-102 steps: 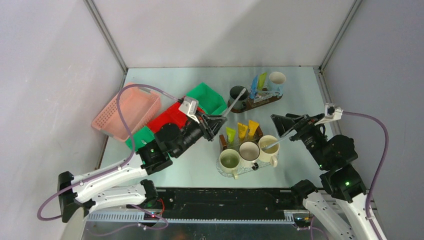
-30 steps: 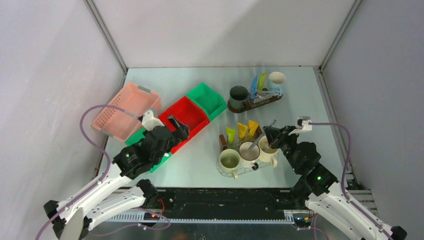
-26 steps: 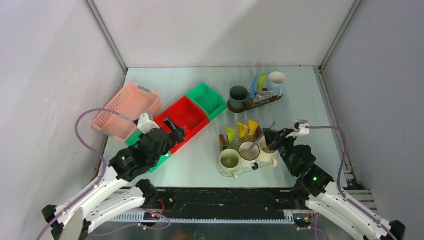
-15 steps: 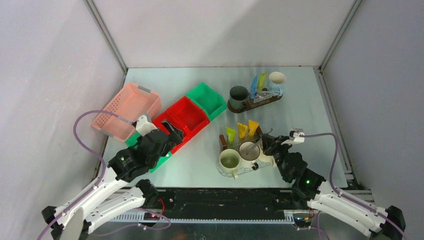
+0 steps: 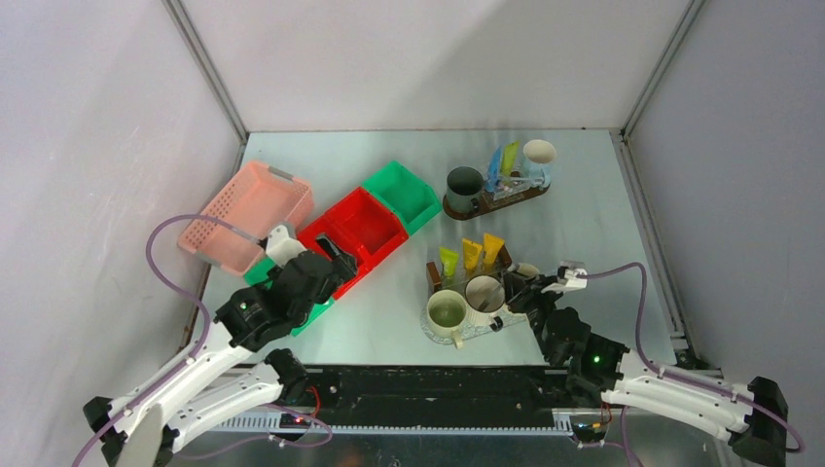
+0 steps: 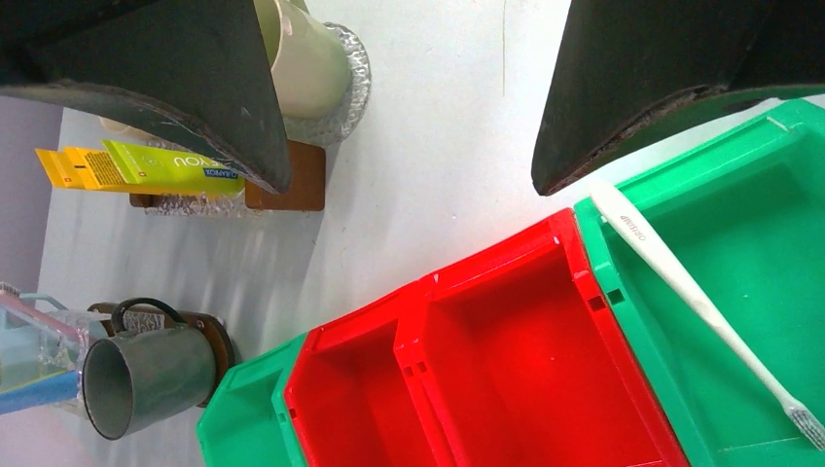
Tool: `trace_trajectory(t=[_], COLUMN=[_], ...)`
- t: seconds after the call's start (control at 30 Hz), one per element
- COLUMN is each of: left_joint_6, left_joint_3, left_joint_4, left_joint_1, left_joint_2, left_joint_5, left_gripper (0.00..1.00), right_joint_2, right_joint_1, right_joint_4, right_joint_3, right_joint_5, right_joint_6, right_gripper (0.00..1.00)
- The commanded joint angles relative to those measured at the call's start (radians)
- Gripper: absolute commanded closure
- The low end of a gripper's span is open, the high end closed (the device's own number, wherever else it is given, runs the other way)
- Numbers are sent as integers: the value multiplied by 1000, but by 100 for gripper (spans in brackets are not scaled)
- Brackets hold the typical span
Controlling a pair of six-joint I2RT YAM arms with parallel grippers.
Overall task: Prepare toiletry sets of a toothbrush and toothpaste on the tray
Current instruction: Place the toothbrush in the cup.
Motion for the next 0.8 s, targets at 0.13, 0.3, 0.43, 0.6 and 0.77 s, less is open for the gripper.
trace_trajectory(t=[0.13,0.3,0.43,0.6,0.77], left_joint_6=[-50,-58,-60,-39,-36], left_joint_3=[-7,-8,-6,1,-4], left_joint_4=[-31,-44,-50,-54,-82], left_joint_1=[10,15,24,48,107], left_joint_2=[3,1,4,16,23], left_joint_5=[-52,-61,-65,-54,-33], left_gripper=[0,0,0,0,0], right_joint_2=[-113,-213,-265,-315,-347], right_joint_1=[36,36,36,36,36], right_joint_4=[-139,-260,-350,-517,-657], right_joint_3=[28,56,97,194,296], right_joint_5=[87,63,35,74,148], right_joint_6=[18,5,10,18,2], right_gripper=[62,47,36,20,1])
